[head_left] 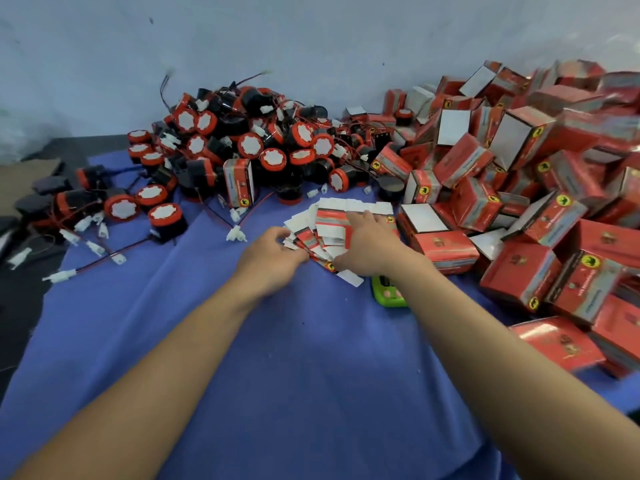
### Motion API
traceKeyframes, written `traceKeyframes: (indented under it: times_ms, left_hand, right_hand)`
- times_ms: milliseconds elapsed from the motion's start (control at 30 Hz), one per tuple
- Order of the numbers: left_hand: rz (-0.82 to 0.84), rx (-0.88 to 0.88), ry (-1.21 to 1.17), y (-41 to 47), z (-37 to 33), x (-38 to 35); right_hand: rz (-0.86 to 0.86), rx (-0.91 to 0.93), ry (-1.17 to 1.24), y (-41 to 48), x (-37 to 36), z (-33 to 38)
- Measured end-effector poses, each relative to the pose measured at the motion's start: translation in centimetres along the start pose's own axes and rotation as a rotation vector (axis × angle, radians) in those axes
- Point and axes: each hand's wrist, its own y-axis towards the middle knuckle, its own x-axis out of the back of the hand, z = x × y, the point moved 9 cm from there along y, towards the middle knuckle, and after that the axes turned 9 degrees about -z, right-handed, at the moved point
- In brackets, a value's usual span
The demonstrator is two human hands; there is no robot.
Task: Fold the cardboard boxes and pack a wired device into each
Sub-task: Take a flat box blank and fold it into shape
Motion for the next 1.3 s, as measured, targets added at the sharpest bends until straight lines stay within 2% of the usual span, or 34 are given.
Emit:
traceKeyframes:
  times_ms: [67,167,267,367,467,500,600,633,767,900,1000,1067,1133,1233,1300]
  left_hand:
    - [-0.117,0.038,-0.148,0.4,-0.1,0.1]
    - [-0.278,-0.01,-0.222,0.3,0.5,0.7]
    - [-0.3,-0.011,-0.342,0.3,1.2,1.1]
    - [-0.245,-0.009,-0.53,0.2,1.1,1.0]
    - [-0.198,0.047,-0.688,0.6,1.5,0.8]
    - [-0.186,0.046,-0.682,0.7,1.5,0.8]
    - [-0.197,0.046,-0.653,0.9,1.6,0.6]
    - [-0.207,0.054,-0.651,1.1,1.7,0.7]
    - [-0.237,0.053,-0.626,1.5,1.6,1.2]
    - [-0.272,-0.015,-0.6,1.1,0.8,2.3]
    - [-0.21,-0.188,-0.589,0.2,-1.1,3.0]
    - [-0.152,-0.3,-0.621,-0.6,-2.5,3.2]
    - [-0.148,-0.343,-0.655,-0.9,-2.9,3.5]
    - [-0.196,-0.333,-0.612,-0.7,-2.3,4.1]
    - [-0.202,-0.257,-0.692,-0.3,-1.5,4.5]
  right_hand:
    - [-0.06,-0.007,-0.032,0.1,-0.6,0.5]
    - [-0.294,0.153,-0.175,-1.5,-0.1,3.3]
    - [-0.405,0.204,-0.2,-3.2,0.3,5.2]
    - [-0.515,0.103,-0.075,-3.4,1.2,4.5]
    - [-0.67,0.032,0.213,-3.5,2.0,4.5]
    - [-0.634,0.025,0.25,-3.2,1.1,4.8]
    - [-0.321,-0.017,0.149,-2.2,-3.4,5.4]
    - [-0.303,-0.018,0.091,-2.2,-4.0,5.5]
    - [-0.442,0.121,-0.066,-3.2,-2.9,7.6]
    - [-0.657,0.072,0.143,-4.5,0.2,6.5]
    - [-0.889,0.154,0.583,-6.6,2.7,4.9]
    - [-0.911,0.22,0.763,-7.5,3.4,4.8]
    - [-0.9,0.21,0.844,-7.5,3.4,4.3]
    - [-0.919,0.072,0.93,-6.9,3.3,2.0]
    - [-0.902,-0.041,0.976,-6.5,2.7,0.5]
